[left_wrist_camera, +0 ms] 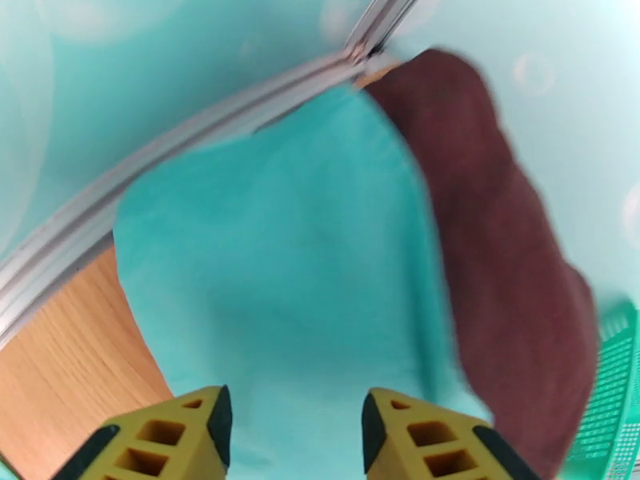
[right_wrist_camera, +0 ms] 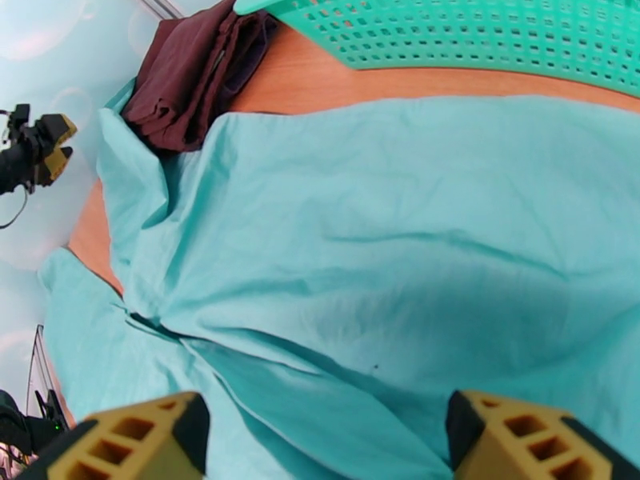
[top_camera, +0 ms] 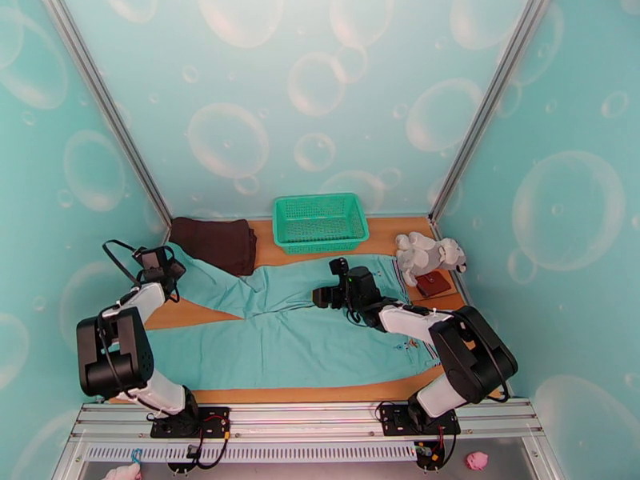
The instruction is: Fold and stack the trousers
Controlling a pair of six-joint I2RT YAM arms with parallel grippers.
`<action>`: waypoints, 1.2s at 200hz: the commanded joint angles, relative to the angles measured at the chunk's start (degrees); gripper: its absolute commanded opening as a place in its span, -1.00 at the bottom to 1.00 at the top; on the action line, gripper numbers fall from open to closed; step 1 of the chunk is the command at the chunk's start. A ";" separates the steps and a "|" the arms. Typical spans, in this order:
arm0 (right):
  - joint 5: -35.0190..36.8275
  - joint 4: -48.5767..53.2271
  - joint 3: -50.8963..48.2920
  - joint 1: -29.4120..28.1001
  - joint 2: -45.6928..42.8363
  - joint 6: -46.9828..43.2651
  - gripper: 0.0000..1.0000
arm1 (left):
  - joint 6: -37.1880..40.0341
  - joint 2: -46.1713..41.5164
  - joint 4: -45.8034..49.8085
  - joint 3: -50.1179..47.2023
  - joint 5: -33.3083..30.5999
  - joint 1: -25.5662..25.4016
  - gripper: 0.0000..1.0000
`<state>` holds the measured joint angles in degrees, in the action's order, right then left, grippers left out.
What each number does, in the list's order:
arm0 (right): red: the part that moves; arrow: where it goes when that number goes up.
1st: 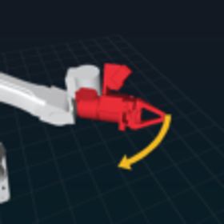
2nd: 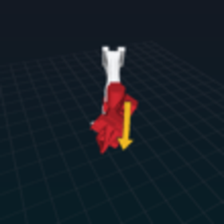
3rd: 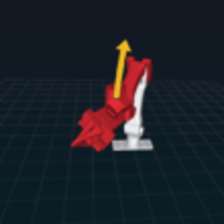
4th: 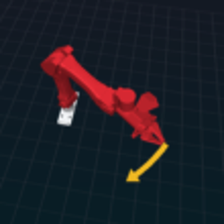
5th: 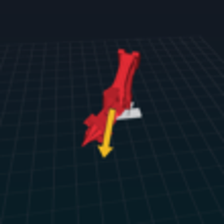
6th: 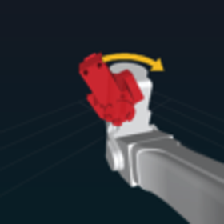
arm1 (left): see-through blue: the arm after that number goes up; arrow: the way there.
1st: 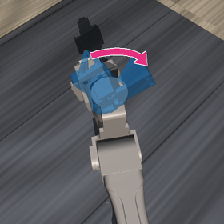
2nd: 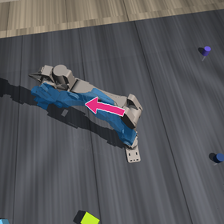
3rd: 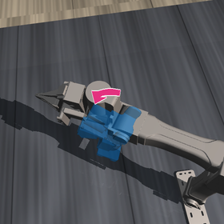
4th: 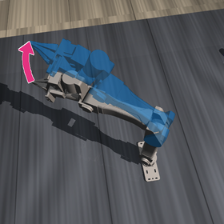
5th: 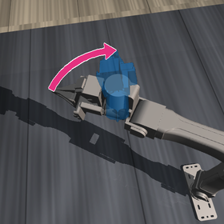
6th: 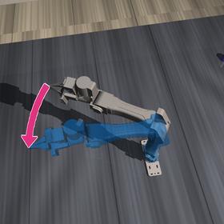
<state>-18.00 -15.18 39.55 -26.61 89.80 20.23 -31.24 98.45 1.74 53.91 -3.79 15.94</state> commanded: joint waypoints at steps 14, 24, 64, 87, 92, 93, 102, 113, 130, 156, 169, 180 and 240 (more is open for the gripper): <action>-0.23 -0.62 0.97 -0.05 0.79 -1.18 0.65 | 0.40 5.27 0.07 0.41 11.12 -1.95 -0.09; -0.76 -1.01 0.97 0.34 1.03 -0.86 0.65 | -0.52 5.69 1.18 0.36 9.24 -2.56 -0.08; -4.64 -4.18 -1.00 4.07 0.73 2.75 0.65 | -14.33 1.84 8.45 -5.97 -0.31 -2.35 -0.04; -6.06 -5.31 -2.00 6.00 0.26 4.20 0.65 | -21.15 -2.87 12.49 -9.57 -5.12 -2.43 -0.04; -5.96 -5.19 -2.02 6.19 0.08 4.20 0.65 | -21.80 -3.95 13.03 -10.33 -5.73 -2.38 -0.03; -5.89 -5.16 -2.02 6.21 0.05 4.20 0.65 | -22.04 -4.14 13.07 -10.50 -5.80 -2.31 -0.03; -5.25 -4.51 -2.00 6.50 -0.19 4.22 0.65 | -23.47 -6.19 12.78 -12.17 -5.76 -1.86 -0.02; -4.87 -3.81 -1.93 7.06 -0.44 4.14 0.65 | -24.68 -8.08 12.33 -13.99 -4.76 -1.21 -0.02; -2.40 -1.41 -1.49 8.48 -0.51 4.71 0.65 | -26.05 -9.99 13.55 -15.11 -4.38 -0.62 -0.02; -2.03 -0.49 -2.01 11.07 -0.47 6.39 0.65 | -26.42 -13.70 14.65 -15.56 -8.98 -0.47 -0.01; -0.34 0.40 -1.53 10.85 -0.46 5.64 0.65 | -25.95 -16.56 14.90 -14.70 -15.18 -0.47 -0.01; -0.15 0.69 -0.89 10.03 -0.33 4.70 0.65 | -20.36 -19.82 10.32 -14.65 -16.18 -0.95 0.00; -0.85 3.92 7.55 3.94 6.09 4.00 0.64 | -1.39 -20.22 3.77 -10.77 3.01 -11.24 0.06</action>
<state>-18.44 -12.78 43.59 -21.26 92.58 24.21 -41.12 76.31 9.74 43.09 -12.34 9.04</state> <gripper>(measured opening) 0.822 0.526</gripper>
